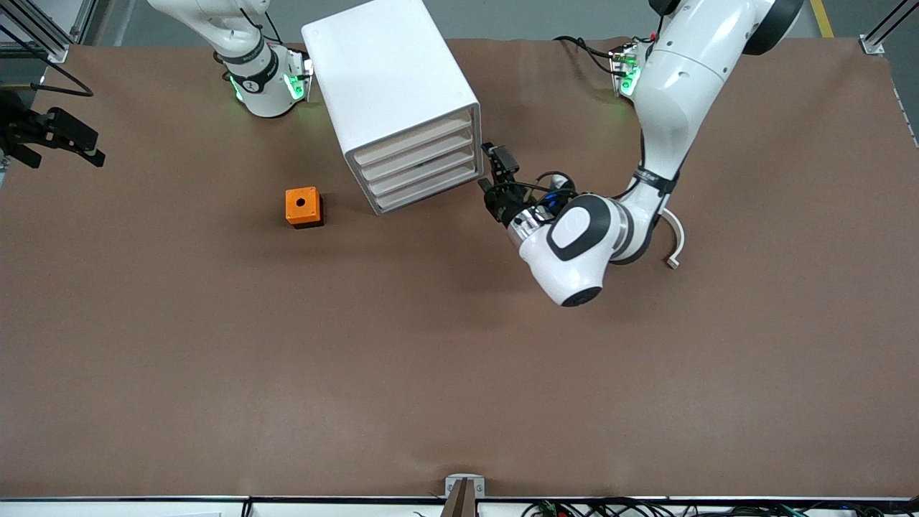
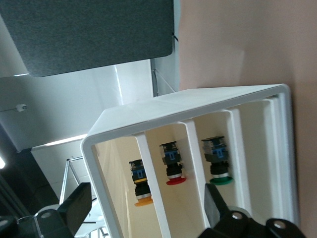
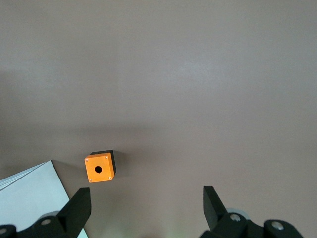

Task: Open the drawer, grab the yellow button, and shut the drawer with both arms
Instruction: 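Grasp the drawer handle with the left gripper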

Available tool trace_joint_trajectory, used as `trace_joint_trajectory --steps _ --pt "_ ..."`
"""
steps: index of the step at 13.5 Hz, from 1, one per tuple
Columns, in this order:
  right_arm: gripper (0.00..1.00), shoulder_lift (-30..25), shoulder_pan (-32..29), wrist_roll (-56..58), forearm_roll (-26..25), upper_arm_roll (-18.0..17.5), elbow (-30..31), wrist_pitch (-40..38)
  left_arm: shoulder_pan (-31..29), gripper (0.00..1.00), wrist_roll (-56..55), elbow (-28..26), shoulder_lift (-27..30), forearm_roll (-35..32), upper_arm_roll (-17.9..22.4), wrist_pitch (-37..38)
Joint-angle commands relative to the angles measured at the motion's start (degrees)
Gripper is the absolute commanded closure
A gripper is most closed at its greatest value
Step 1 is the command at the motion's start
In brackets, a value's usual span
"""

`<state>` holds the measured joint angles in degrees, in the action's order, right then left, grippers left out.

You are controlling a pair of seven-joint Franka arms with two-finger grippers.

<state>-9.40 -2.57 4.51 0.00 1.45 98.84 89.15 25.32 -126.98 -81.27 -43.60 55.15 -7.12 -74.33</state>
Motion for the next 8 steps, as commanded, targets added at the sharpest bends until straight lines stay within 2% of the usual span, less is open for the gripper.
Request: trace_joint_trajectory --steps 1,4,5,8 --pt "0.00 -1.1 -0.2 0.1 -0.2 -0.1 0.9 0.0 1.7 0.24 -1.7 1.6 -1.6 3.0 0.2 1.1" --pt "0.00 -1.1 -0.2 0.1 -0.2 -0.1 0.9 0.0 3.2 0.49 -1.8 1.6 -1.8 4.8 0.2 1.1" --pt "0.00 -1.1 -0.2 0.1 -0.2 -0.1 0.9 0.1 3.5 0.52 -1.9 1.4 -1.9 5.0 0.2 1.1" --pt "0.00 -1.1 -0.2 0.1 -0.2 0.0 0.9 0.1 4.8 0.52 -1.9 1.0 -2.0 5.0 0.2 1.1"
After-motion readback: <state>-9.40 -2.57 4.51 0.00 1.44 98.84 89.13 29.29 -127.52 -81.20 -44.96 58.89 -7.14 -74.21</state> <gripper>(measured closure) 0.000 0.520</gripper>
